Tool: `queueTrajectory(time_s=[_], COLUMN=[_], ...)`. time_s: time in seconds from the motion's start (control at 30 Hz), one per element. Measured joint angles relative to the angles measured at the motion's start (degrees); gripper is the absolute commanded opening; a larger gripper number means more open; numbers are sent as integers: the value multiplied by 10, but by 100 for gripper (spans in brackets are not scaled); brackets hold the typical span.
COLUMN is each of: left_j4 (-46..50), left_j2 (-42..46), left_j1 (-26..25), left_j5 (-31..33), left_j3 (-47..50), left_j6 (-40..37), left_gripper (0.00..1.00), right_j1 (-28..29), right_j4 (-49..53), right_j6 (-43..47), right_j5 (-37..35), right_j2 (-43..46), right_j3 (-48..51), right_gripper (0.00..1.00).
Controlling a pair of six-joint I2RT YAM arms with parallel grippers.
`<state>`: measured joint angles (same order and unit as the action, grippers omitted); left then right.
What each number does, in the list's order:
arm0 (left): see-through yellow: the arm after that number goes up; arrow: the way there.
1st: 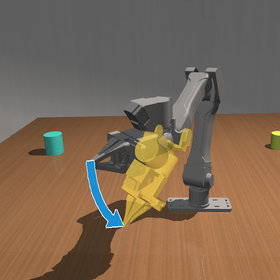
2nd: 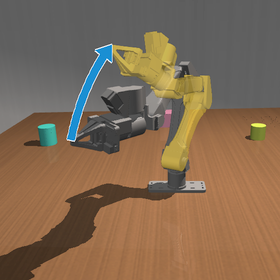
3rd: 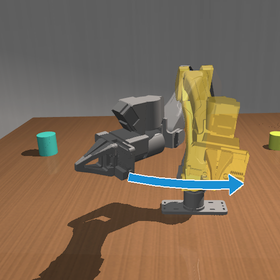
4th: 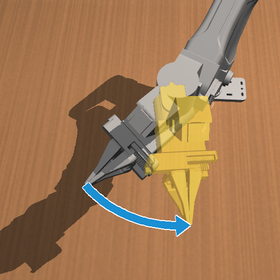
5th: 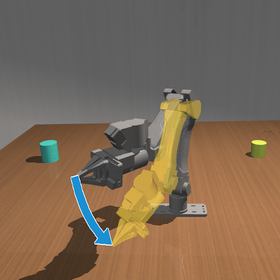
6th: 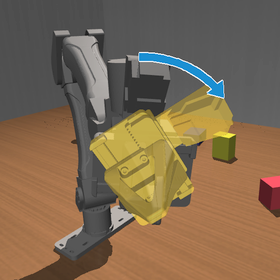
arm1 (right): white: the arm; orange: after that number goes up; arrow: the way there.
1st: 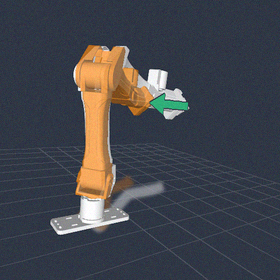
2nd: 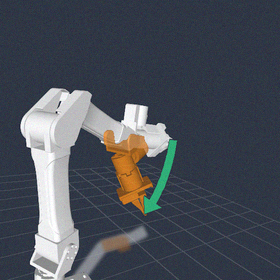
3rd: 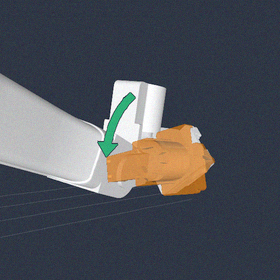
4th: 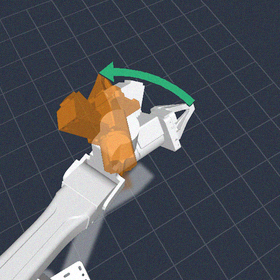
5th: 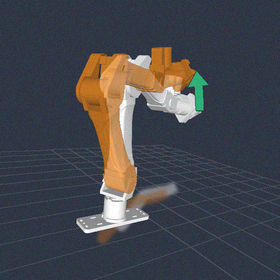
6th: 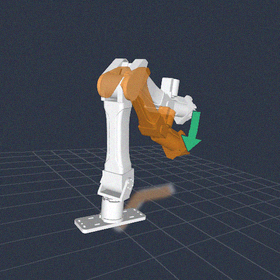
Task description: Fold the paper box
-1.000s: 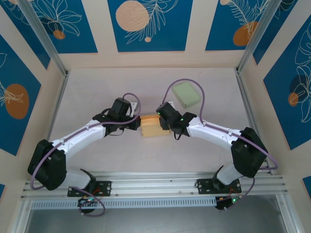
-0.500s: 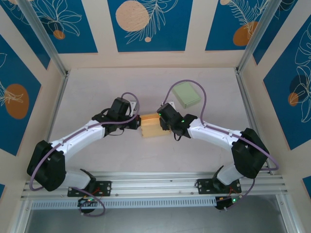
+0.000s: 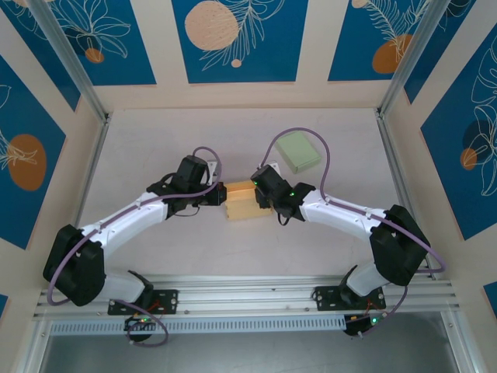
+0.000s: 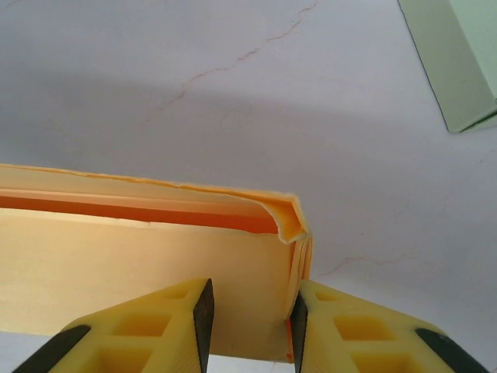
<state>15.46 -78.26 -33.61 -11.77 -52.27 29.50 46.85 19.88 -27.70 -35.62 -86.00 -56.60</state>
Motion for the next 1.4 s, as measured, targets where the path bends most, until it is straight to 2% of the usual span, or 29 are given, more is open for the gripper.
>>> queueTrajectory(time_s=[0.77,0.87,1.03,1.13,1.27,1.4], left_j4=[-16,-20,-47,-77,-104,-107], left_j2=[51,92,133,104,17,-57], left_j1=[0,-2,-2,-2,-18,-55], left_j5=[2,19,84,110,141,193], left_j3=[62,62,46,23,-25,-57], left_j6=[2,1,-20,-34,-55,-77], left_gripper=[0,6,15,26,33,34], right_j1=[1,1,5,8,8,8], right_j4=[-4,-4,-3,-2,-2,-1], right_j6=[-8,-8,-8,-8,-8,-8], right_j5=[-2,-2,-3,-3,-3,-4], right_j2=[-2,-2,-2,-2,-2,-2], right_j3=[0,0,0,1,1,1], right_gripper=[32,32,32,32,32,32])
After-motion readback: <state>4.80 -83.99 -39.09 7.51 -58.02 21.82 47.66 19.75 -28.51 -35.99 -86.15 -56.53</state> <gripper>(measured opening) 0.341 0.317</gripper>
